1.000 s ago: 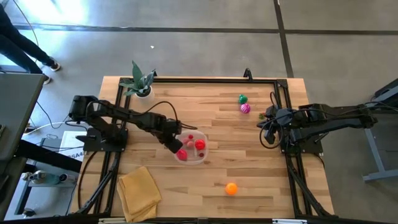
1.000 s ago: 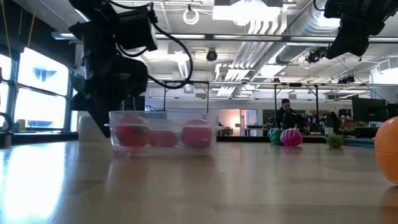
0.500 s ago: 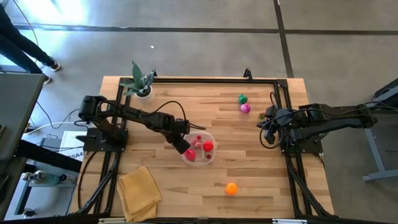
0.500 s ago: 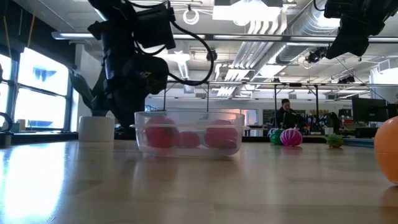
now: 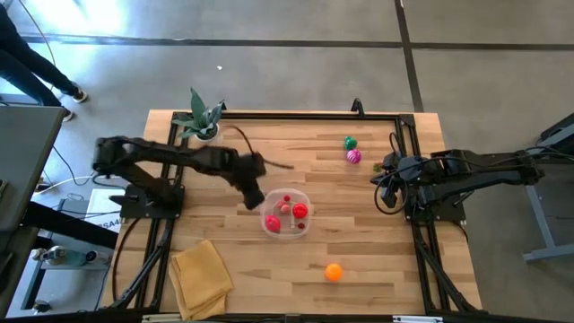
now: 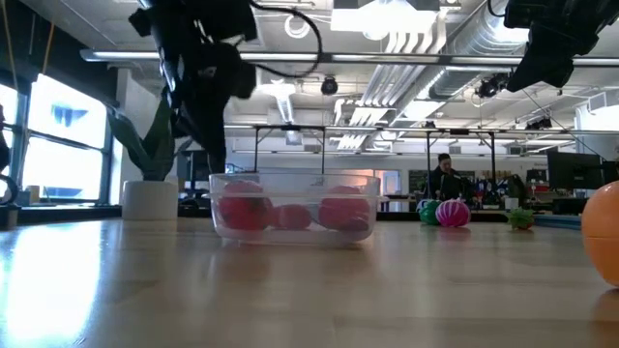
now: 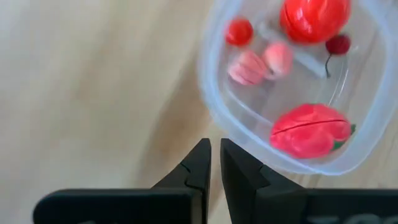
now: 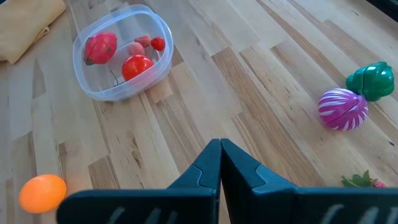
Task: Pick and placing Produce into tupperware
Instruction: Put the green bell pepper into the transparent container
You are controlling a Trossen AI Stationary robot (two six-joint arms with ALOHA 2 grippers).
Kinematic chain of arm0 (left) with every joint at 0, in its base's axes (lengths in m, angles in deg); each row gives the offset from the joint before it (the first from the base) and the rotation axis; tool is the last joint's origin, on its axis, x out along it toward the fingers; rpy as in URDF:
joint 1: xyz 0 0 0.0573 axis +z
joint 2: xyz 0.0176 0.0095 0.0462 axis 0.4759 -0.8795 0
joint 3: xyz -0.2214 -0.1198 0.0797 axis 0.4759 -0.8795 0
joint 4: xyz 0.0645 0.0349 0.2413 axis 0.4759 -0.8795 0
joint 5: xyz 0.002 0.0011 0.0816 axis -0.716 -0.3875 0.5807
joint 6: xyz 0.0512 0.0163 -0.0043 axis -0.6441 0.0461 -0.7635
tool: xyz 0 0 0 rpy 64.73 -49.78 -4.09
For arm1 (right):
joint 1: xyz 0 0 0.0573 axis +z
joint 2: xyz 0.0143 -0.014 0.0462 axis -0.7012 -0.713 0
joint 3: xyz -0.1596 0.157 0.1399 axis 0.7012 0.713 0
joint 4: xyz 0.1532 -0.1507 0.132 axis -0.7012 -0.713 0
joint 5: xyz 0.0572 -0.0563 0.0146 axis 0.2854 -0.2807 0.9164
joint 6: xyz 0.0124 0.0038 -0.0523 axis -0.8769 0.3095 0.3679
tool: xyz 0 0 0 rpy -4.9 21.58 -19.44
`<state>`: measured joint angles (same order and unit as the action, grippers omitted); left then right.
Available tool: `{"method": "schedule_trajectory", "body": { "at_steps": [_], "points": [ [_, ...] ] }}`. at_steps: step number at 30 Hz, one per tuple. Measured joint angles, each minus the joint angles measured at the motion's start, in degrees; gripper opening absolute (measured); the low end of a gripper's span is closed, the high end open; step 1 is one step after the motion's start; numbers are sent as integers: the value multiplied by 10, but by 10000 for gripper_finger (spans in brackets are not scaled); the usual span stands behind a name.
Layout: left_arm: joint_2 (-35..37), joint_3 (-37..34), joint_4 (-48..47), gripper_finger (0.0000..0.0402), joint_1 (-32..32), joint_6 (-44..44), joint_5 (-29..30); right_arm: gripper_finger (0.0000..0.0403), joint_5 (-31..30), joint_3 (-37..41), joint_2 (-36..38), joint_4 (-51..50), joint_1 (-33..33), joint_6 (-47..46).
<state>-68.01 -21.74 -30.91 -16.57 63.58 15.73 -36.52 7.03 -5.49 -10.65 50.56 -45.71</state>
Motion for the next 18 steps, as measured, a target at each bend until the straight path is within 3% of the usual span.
{"method": "schedule_trajectory", "body": {
  "at_steps": [5,12,18],
  "points": [
    [111,-17,-3,26,30,-82,18,0,0,0,0,0,0,0],
    [262,-95,78,26,31,-140,-5,0,0,0,0,0,0,0],
    [322,-173,143,26,31,-178,-90,0,0,0,0,0,0,0]
  ]
}}
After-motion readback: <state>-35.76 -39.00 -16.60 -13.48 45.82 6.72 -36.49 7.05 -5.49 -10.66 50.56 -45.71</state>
